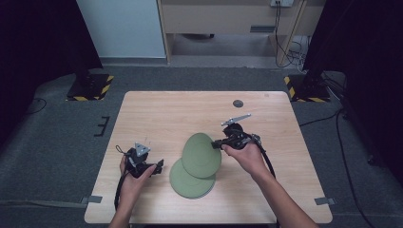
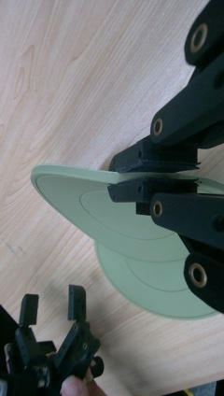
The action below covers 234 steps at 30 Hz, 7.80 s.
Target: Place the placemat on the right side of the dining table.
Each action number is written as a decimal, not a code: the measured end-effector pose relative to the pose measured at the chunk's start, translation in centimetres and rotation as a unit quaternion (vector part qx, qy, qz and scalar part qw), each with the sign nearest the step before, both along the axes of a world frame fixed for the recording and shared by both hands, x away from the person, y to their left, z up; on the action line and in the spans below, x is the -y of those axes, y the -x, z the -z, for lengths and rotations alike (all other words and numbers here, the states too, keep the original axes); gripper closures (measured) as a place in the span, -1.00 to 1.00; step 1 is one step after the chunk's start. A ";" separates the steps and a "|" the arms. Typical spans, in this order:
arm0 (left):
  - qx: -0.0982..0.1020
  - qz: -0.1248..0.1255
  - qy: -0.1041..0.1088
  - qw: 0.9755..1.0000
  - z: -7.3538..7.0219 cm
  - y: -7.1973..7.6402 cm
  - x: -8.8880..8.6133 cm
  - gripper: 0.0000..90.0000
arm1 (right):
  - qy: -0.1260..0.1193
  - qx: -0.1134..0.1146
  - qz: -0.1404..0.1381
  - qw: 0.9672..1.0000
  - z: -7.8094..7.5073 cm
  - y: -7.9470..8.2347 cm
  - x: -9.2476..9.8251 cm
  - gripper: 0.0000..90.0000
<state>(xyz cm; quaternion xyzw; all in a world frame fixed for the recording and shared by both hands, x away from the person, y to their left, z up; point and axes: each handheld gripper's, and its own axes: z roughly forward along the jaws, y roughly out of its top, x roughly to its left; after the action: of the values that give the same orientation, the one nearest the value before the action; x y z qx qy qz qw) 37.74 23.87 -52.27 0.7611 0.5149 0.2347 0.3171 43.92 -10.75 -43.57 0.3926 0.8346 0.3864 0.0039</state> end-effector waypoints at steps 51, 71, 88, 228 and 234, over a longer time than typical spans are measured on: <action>-0.022 -0.027 0.008 0.999 1.4 -0.2 -0.5 -0.99 | -0.028 0.049 0.040 0.998 -5.7 0.1 1.5 0.91; -0.022 -0.030 0.007 0.999 1.4 -0.2 -0.4 -1.00 | -0.025 0.059 0.115 0.991 -5.5 -1.5 3.9 0.91; -0.023 -0.040 0.008 0.999 1.4 -0.3 -0.2 -1.00 | -0.026 0.063 0.161 0.985 -4.4 -3.4 5.9 0.91; -0.024 -0.042 0.007 0.999 1.4 -1.4 0.2 -1.00 | -0.031 -0.033 0.338 0.940 8.1 -5.0 25.4 0.75; -0.024 -0.042 0.007 0.999 1.4 -1.4 0.2 -1.00 | -0.025 -0.034 0.343 0.938 8.4 -5.2 25.5 0.67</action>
<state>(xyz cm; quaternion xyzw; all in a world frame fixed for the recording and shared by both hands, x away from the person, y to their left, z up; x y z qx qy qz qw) 39.10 23.70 -53.67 0.7416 0.5559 0.2257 0.3001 49.08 -36.27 -52.01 0.6681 0.6386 0.3690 0.0982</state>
